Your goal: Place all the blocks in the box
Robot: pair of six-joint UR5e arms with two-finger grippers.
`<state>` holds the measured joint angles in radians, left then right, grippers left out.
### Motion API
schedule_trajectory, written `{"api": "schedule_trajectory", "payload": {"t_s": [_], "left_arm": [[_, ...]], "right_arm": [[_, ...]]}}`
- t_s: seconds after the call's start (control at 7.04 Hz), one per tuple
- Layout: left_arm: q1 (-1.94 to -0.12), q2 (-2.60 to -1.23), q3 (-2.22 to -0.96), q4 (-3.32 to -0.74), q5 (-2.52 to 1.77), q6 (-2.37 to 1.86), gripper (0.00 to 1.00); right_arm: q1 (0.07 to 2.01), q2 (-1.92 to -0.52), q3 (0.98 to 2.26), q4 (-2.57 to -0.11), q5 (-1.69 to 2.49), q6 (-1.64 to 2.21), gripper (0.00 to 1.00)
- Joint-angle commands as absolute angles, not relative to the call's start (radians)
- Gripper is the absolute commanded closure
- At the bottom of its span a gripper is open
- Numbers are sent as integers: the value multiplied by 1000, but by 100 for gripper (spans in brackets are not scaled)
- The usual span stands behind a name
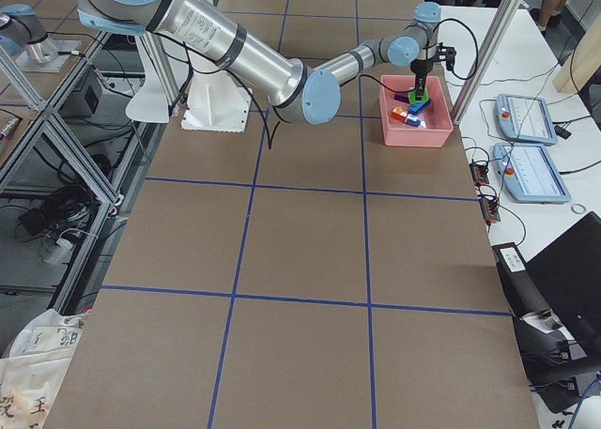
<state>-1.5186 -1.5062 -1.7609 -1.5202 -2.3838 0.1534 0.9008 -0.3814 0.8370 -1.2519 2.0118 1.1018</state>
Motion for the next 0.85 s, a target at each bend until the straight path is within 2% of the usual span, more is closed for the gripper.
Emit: {"api": "schedule_trajectory", "payload": {"t_s": [0.0, 0.14, 0.43, 0.71], "left_arm": [[-1519, -1506, -1761, -1520, -2384, 153, 0], [-1519, -1506, -1761, -1519, -2384, 153, 0], [-1519, -1506, -1759, -1520, -2384, 153, 0], [-1519, -1505, -1750, -1525, -2382, 164, 0]], "right_arm": [[867, -357, 804, -1204, 1973, 1147, 0], [871, -420, 884, -1215, 1997, 1146, 0], [944, -660, 1139, -1218, 2108, 1129, 0], [1107, -981, 1393, -1216, 2286, 1023, 0]]}}
